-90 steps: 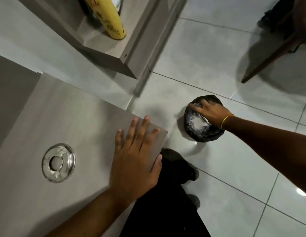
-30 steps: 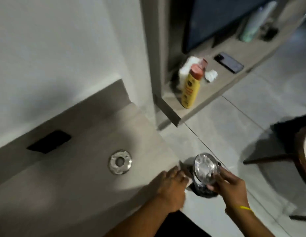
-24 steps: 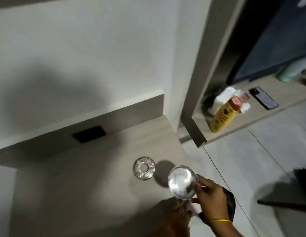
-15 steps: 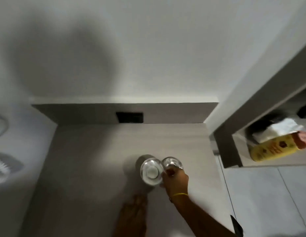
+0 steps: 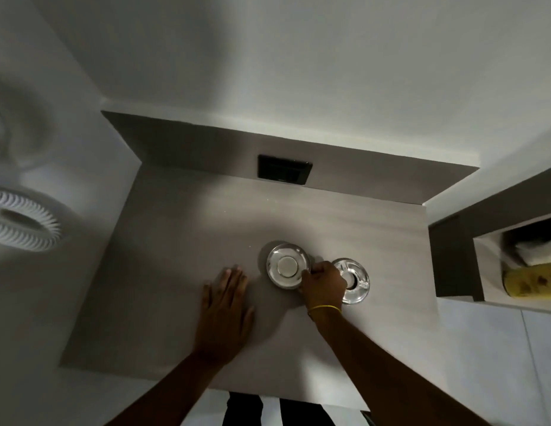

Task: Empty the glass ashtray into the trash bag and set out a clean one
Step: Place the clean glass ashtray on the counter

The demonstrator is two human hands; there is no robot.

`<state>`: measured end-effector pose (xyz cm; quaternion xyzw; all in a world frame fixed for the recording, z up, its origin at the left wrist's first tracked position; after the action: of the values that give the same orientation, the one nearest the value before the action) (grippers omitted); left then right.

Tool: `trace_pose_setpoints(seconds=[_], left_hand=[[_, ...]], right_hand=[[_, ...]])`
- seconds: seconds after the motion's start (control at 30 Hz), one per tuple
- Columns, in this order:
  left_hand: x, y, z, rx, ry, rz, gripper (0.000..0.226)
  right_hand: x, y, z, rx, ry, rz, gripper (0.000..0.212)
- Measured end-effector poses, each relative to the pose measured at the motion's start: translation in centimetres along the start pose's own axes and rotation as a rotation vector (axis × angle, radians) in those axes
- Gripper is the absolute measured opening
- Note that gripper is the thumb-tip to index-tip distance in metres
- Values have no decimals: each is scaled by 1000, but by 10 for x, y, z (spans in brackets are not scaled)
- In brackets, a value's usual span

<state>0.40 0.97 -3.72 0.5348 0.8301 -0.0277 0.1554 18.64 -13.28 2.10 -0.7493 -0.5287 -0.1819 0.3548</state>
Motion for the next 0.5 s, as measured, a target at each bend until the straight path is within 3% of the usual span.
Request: trace_pose_setpoints(seconds=[0.17, 0.3, 0.43, 0.5], left_hand=[[3, -2, 10, 4, 59, 23, 70], [2, -2, 9, -9, 92, 29, 68], [0, -1, 7, -20, 78, 18, 65], [1, -1, 7, -16, 79, 18, 65]], right_hand=[[-11, 6, -8, 59, 3, -92, 7], [-12, 16, -39, -132, -166, -392, 16], [-21, 24, -58, 45, -592, -453, 75], [-24, 22, -62, 123, -618, -446, 82]])
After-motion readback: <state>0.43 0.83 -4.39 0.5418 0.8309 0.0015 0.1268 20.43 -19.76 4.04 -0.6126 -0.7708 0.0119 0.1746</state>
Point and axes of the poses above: each hand's wrist, its own y-axis towards the middle knuckle, its own z-axis out of the palm, x = y × z, the point moved 2 cm from there along y, towards the middle knuckle, and after that the axes turned 10 degrees about -x, right-handed, at the moved point
